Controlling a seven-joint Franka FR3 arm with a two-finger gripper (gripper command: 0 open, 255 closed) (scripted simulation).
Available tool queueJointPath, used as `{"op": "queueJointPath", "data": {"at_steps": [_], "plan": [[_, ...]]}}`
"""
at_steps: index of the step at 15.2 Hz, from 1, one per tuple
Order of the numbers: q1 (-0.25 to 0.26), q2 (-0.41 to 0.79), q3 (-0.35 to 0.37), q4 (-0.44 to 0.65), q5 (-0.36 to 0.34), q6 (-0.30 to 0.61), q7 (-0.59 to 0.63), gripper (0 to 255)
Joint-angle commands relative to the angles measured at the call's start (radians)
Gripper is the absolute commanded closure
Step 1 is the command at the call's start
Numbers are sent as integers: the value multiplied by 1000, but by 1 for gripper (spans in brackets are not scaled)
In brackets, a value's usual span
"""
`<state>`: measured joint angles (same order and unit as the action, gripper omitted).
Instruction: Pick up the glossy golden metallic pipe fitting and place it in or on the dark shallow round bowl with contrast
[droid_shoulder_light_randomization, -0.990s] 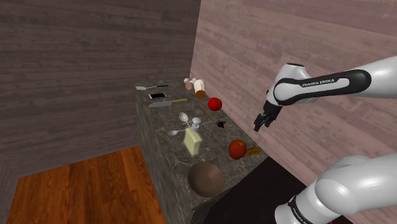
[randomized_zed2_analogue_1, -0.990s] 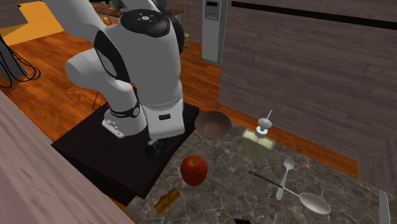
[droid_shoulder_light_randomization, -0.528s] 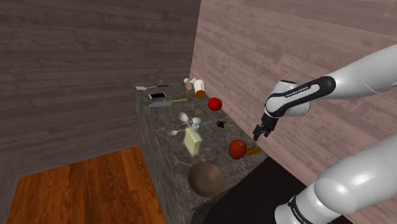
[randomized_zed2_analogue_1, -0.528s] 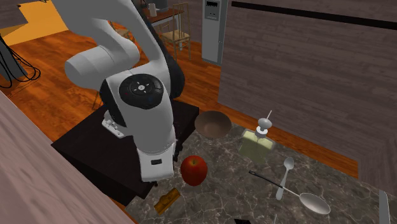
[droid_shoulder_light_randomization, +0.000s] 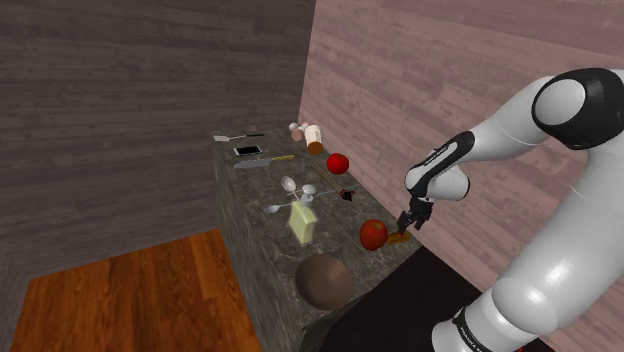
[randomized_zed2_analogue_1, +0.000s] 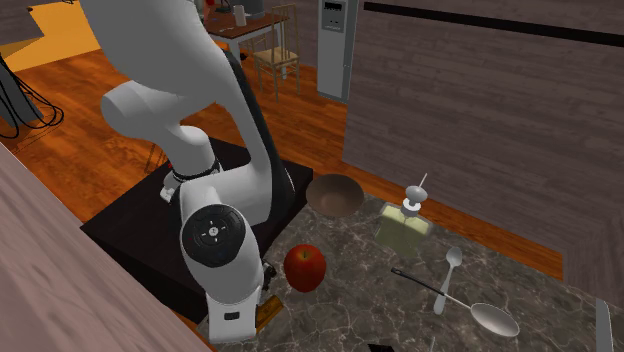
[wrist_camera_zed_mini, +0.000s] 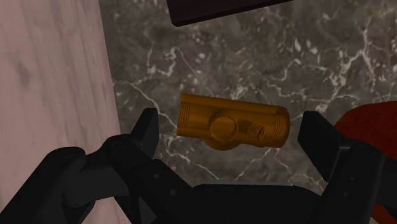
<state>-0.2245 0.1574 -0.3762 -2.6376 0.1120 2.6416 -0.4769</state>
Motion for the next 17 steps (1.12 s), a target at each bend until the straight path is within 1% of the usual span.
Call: {"op": "queueJointPath", "data": {"at_steps": [1, 8, 16, 17], "plan": [[-20, 61, 12, 13, 48, 37, -42, 0], [-63, 167, 79, 21, 144, 129, -111, 0], [-64, 167, 79, 21, 143, 129, -111, 0], [-64, 167, 79, 21, 143, 129, -111, 255]]}}
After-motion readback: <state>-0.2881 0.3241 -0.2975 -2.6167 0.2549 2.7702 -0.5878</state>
